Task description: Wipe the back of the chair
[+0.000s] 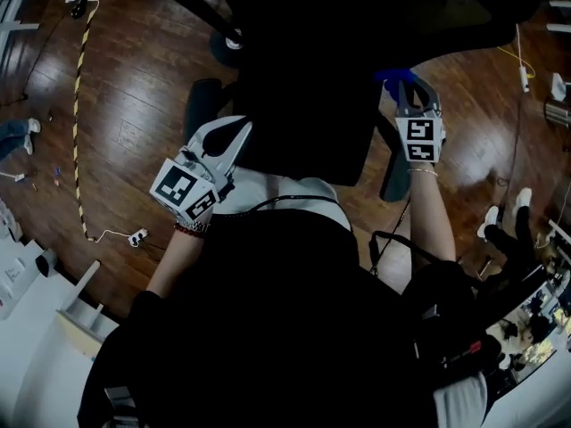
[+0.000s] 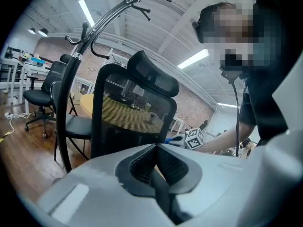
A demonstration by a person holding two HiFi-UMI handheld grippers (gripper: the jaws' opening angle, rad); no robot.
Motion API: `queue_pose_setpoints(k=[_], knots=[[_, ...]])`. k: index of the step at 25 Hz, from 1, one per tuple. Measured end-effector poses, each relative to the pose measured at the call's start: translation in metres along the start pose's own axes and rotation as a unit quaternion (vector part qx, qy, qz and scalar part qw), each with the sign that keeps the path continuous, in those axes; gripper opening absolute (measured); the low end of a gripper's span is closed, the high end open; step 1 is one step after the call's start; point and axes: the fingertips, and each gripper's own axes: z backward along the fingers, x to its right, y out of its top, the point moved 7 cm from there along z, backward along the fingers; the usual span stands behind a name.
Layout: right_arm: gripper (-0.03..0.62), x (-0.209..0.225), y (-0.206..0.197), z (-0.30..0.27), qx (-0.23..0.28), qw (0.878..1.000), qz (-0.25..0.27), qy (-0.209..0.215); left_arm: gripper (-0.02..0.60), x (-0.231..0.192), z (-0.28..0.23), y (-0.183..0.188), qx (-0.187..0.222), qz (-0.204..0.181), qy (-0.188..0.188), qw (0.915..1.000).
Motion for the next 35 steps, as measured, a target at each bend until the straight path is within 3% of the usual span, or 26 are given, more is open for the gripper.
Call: queue_pose_setpoints(k=[6, 16, 27, 35], knots=[[0.034, 0.025, -0.050, -0.033, -0.055, 0.996, 0.050, 0.056, 0.005, 0.031, -0.043, 0.001, -0.001, 0.011, 0.004, 0.9999], [0.034, -0.001, -0.057, -0.080, -0.080, 0.974, 0.162, 0.135, 0.005, 0.033, -0.053, -0.019, 0.012, 0.066, 0.047, 0.9966], [0.034, -0.037, -0.035, -0.111, -0.108, 0.973, 0.167, 0.117, 0.005, 0.003, -0.030, -0.013, 0.010, 0.067, 0.059, 0.9960], [0.034, -0.094, 0.022, -0.156, -0.115, 0.969, 0.172, 0.133, 0.005, -0.050, 0.025, -0.011, 0.024, 0.073, 0.087, 0.9932]])
